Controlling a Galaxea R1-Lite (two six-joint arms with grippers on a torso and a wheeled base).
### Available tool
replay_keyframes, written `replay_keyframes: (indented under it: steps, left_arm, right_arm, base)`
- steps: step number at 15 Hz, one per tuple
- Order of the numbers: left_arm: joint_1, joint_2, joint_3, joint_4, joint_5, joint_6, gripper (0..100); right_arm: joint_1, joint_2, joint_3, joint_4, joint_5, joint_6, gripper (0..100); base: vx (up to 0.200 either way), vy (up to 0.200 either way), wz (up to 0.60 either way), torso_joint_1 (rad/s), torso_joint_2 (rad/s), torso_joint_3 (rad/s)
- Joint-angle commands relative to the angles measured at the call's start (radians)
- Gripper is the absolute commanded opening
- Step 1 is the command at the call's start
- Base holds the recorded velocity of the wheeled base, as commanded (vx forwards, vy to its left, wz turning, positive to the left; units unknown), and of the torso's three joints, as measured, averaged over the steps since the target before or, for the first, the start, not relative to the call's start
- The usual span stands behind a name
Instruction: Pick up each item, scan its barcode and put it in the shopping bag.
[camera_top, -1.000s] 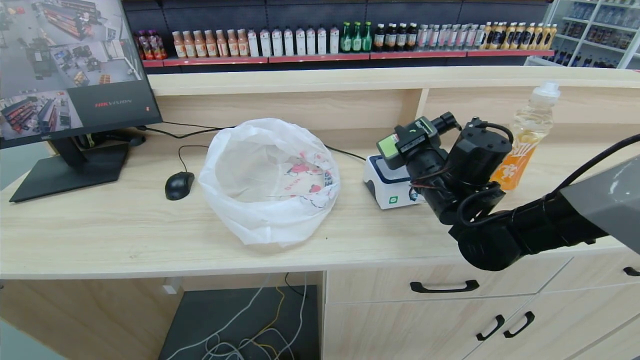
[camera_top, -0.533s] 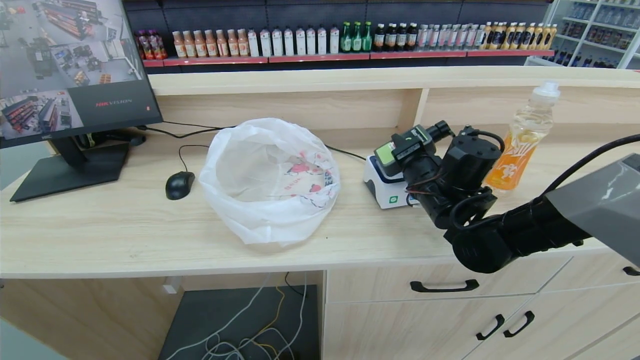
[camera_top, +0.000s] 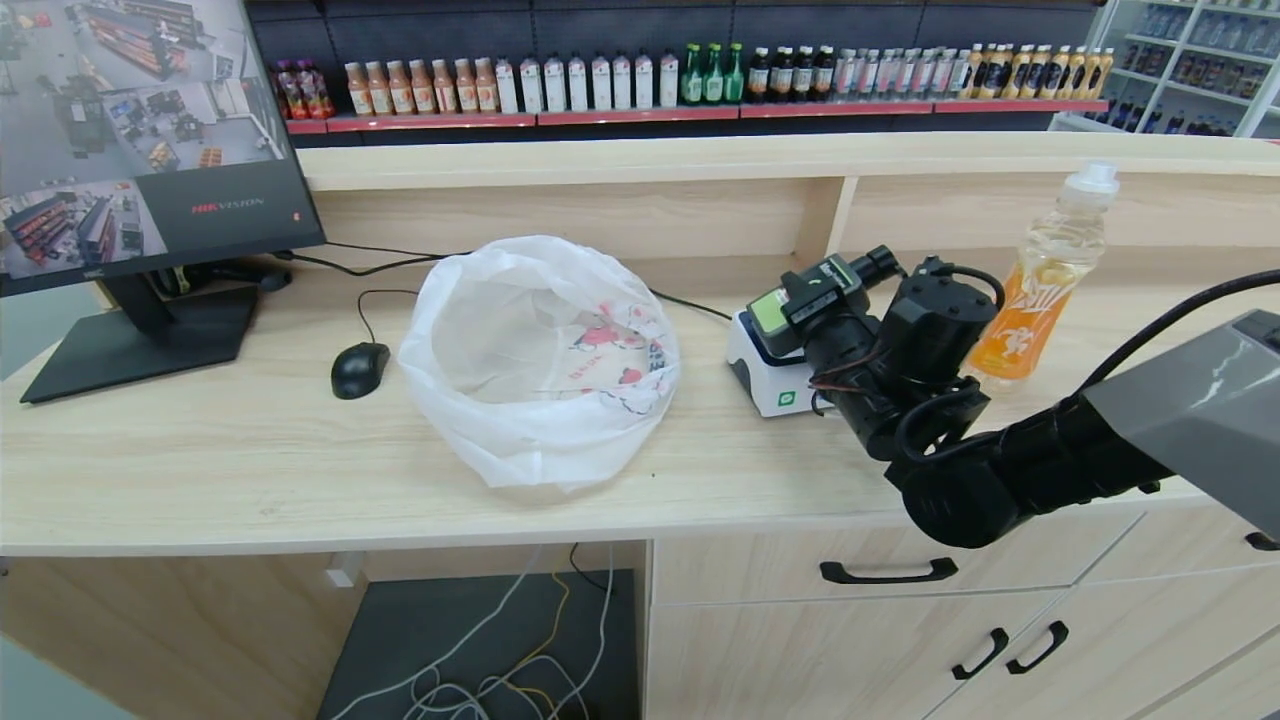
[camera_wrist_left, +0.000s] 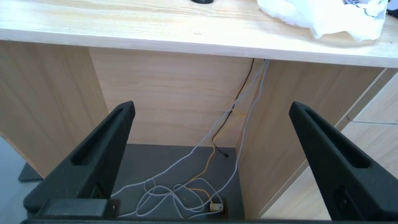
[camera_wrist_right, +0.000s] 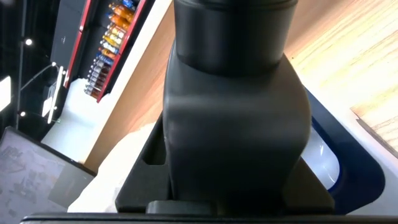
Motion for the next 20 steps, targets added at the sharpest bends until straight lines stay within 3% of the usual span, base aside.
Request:
replay_keyframes:
  steps: [1, 14, 20]
  left_arm:
    - [0.000, 0.000, 0.000, 0.000, 0.000, 0.000, 100]
    - [0.000, 0.000, 0.000, 0.000, 0.000, 0.000, 100]
    - [0.000, 0.000, 0.000, 0.000, 0.000, 0.000, 100]
  right_arm:
    - [0.000, 0.001, 0.001, -0.001, 0.000, 0.000, 0]
    - [0.005, -0.005, -0.004, -0.002, -0.002, -0.002, 0]
    - [0.018, -0.069, 0.003, -0.007, -0.011, -0.121, 0]
  base:
    - [0.000, 0.000, 0.00, 0.000, 0.00, 0.000]
    - [0.000, 0.000, 0.00, 0.000, 0.00, 0.000]
    - [0.000, 0.000, 0.00, 0.000, 0.00, 0.000]
